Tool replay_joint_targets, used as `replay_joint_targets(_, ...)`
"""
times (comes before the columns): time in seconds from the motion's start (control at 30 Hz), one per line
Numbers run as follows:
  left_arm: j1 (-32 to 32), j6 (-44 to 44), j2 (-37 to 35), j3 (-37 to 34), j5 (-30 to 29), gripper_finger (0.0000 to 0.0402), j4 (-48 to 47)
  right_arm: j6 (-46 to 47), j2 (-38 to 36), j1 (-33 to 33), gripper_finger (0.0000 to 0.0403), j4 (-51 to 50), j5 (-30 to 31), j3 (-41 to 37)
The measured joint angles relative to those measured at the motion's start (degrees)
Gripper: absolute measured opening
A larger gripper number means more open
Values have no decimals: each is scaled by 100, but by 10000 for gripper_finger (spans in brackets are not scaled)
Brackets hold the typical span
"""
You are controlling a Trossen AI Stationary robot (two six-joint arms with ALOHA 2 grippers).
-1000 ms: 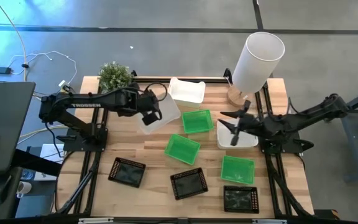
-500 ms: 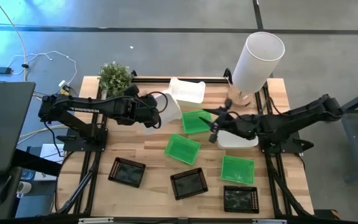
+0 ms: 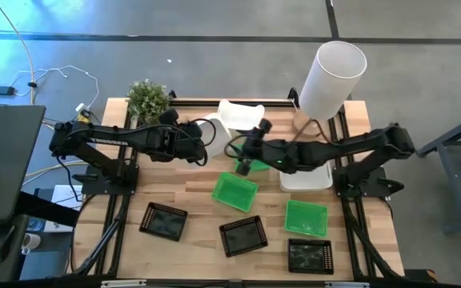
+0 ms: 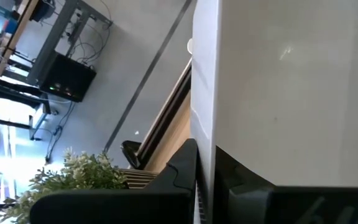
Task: Stack baskets by color
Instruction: Stack the bottom left white bin on the bottom right white bin
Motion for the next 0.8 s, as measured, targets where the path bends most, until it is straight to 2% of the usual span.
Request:
replay_joint_targets(0.27, -172, 2, 0, 0, -174, 0, 27, 15, 731, -158, 215, -347, 82, 729)
replay_joint_targets(0.53, -468, -24, -2, 0, -258, 0, 65, 448, 915, -358, 215, -737, 219, 1032)
replay_joint_targets(0.67, -583, -41, -2, 0, -410, 0, 106, 845, 915, -483, 210, -1033, -137, 1108)
replay_joint_targets(0.8, -650, -35, -1, 0, -466, 0, 173, 1328, 915, -610, 175, -1354, -506, 1149)
